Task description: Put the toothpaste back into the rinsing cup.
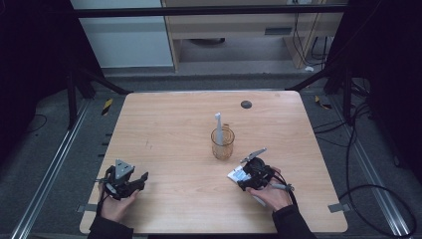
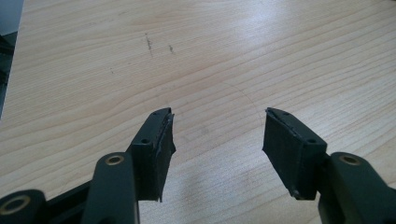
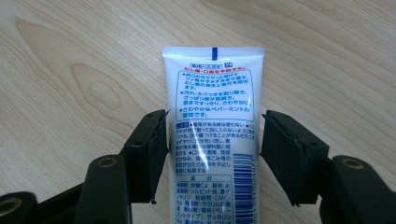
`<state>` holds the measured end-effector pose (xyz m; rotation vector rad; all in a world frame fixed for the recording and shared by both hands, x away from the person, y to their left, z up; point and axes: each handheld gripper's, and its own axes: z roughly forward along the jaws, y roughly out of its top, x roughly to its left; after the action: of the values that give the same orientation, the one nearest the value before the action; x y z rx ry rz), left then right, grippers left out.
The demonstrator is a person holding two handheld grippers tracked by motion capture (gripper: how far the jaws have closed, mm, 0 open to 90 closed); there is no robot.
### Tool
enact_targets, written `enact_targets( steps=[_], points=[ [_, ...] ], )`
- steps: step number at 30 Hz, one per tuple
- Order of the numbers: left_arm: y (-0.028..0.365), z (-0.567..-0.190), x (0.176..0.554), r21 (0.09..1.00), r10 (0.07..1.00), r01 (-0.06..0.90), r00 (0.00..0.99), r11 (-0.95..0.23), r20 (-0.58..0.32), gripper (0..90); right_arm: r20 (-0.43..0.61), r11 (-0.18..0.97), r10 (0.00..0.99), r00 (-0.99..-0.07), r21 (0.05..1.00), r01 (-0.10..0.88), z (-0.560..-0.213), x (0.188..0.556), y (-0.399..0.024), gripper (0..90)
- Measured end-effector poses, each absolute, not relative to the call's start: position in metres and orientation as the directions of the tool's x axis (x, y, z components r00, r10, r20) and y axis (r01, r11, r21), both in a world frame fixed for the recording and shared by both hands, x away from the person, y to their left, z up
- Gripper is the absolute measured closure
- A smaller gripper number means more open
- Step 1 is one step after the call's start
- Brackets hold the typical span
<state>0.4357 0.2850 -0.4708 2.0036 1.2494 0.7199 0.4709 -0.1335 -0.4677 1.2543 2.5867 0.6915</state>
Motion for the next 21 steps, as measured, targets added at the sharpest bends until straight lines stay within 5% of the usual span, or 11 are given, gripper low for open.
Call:
enact_targets(
  steps=[21],
  points=[
    [0.2844, -0.4711, 0.4363, 0.766, 0.912, 0.551, 0.396, -0.331, 0.109, 42.4, 0.033, 0.551, 0.778, -0.627, 0.445, 0.706, -0.4778, 0.4750, -0.1287, 39.3]
  ],
)
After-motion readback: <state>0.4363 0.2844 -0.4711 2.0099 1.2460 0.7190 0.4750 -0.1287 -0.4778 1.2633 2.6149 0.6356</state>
